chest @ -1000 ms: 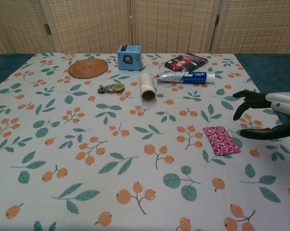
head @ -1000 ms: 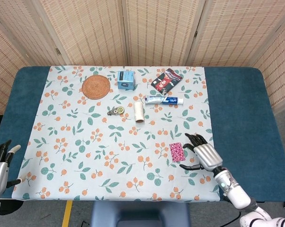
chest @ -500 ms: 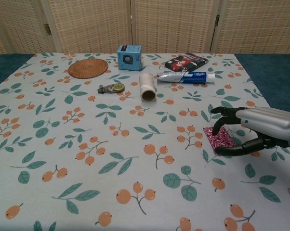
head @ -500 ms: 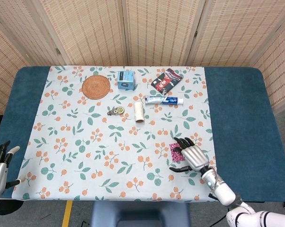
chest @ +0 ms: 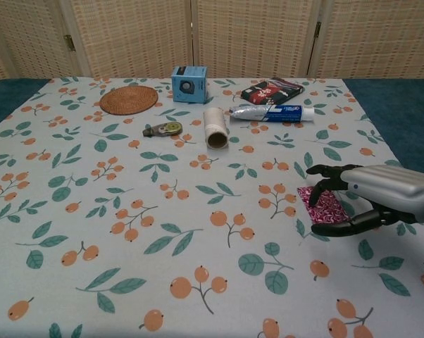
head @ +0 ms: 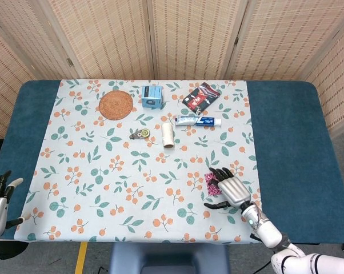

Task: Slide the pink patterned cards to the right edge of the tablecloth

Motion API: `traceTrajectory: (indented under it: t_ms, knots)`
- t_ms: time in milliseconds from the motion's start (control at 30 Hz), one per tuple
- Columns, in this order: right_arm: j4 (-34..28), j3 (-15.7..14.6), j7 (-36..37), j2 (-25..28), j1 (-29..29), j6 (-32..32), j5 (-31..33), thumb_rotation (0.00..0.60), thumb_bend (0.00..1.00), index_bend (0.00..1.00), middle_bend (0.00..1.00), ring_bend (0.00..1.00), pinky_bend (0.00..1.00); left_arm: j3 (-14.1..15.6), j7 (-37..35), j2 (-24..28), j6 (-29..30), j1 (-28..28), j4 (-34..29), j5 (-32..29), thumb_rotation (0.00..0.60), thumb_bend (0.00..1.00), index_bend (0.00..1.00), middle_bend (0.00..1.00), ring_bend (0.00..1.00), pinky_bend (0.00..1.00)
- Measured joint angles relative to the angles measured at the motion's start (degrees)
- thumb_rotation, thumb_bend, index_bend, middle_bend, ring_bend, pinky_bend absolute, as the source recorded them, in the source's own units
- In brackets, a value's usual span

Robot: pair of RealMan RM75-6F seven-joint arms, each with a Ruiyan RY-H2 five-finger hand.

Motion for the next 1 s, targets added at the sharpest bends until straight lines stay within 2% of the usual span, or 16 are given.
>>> traceTrajectory:
  t_ms: [700, 1000]
  knots:
    - [1.64, -1.75, 3.02, 4.1, -3.87, 4.24, 1.29, 0.127, 0.22, 0.27, 0.02, 0.0, 0.0, 0.22, 0.75, -0.46, -0.12, 0.06, -0.62, 0.41, 0.6, 0.17, 0.25, 0.06, 0.09, 0.0]
    - [-0.54, -2.27, 4.34, 3.94, -3.44, 5.05, -2.91, 0.127, 0.22, 0.27, 0.02, 0.0, 0.0, 0.21, 0.77, -0.37, 0.01, 0.11, -0.8, 0.58, 0.6, 0.17, 0.25, 0.06, 0.09, 0.0]
